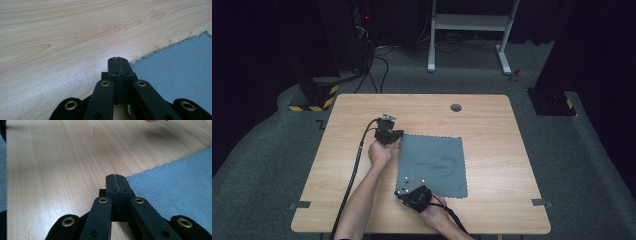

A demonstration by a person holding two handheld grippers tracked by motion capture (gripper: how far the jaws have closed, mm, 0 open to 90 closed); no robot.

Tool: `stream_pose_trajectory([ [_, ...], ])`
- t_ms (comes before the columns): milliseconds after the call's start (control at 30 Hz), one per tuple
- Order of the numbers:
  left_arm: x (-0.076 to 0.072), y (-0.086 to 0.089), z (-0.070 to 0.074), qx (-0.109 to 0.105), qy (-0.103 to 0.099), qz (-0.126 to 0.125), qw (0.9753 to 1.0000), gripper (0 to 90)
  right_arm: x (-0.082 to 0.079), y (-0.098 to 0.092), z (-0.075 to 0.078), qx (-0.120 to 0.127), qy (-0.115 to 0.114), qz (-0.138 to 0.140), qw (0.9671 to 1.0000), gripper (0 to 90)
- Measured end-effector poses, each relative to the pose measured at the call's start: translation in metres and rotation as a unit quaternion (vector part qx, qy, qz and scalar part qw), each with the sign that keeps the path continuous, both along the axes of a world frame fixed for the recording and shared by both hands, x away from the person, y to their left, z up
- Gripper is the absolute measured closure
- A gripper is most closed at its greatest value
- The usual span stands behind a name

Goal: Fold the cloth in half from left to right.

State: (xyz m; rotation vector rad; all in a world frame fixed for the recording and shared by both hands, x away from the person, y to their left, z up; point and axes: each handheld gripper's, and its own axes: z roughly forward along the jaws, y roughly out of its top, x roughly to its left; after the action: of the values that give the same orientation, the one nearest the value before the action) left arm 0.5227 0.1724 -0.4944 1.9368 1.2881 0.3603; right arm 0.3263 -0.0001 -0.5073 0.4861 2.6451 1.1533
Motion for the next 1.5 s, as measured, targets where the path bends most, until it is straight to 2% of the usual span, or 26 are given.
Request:
stream_pose_trajectory([
  [267,-0.006,0.016,0.015,0.011,-0.002,0.000,0.9999,90.0,-0.003,0.014,0.009,0.015,-0.001,0.016,0.9997,90.0],
  [433,-0.014,0.025,0.027,0.024,-0.004,-0.001,0.9997,90.0,-0.006,0.019,0.017,0.038,0.001,0.031,0.9988,90.0],
  [533,-0.018,0.024,0.031,0.019,-0.008,-0.003,0.9998,90.0,-0.008,0.016,0.017,0.048,0.002,0.034,0.9983,90.0],
  [667,-0.017,0.016,0.030,-0.001,-0.011,-0.008,0.9999,90.0,-0.008,0.006,0.018,0.058,0.007,0.027,0.9979,90.0],
  [767,-0.015,0.008,0.026,-0.006,-0.011,-0.012,0.9998,90.0,-0.009,-0.005,0.020,0.065,0.005,0.018,0.9977,90.0],
  [833,-0.015,-0.004,0.026,0.020,-0.022,-0.022,0.9993,90.0,-0.010,-0.014,0.019,0.068,0.006,0.011,0.9976,90.0],
  [867,-0.016,-0.009,0.026,0.024,-0.025,-0.028,0.9990,90.0,-0.010,-0.018,0.018,0.069,0.007,0.007,0.9976,90.0],
  [900,-0.017,-0.019,0.028,0.024,-0.030,-0.042,0.9984,90.0,-0.011,-0.022,0.017,0.070,0.005,0.005,0.9975,90.0],
  [1000,-0.016,-0.034,0.031,0.027,-0.033,-0.058,0.9974,90.0,-0.014,-0.035,0.011,0.065,0.005,-0.009,0.9978,90.0],
  [1300,-0.009,-0.053,0.024,0.017,-0.020,-0.060,0.9978,90.0,-0.015,-0.062,0.000,0.064,0.015,-0.035,0.9972,90.0],
  [1467,-0.007,-0.062,0.025,0.022,-0.022,-0.067,0.9973,90.0,-0.016,-0.078,-0.003,0.068,0.015,-0.049,0.9963,90.0],
  [1500,-0.006,-0.065,0.024,0.018,-0.020,-0.067,0.9974,90.0,-0.016,-0.081,-0.003,0.069,0.018,-0.055,0.9959,90.0],
])
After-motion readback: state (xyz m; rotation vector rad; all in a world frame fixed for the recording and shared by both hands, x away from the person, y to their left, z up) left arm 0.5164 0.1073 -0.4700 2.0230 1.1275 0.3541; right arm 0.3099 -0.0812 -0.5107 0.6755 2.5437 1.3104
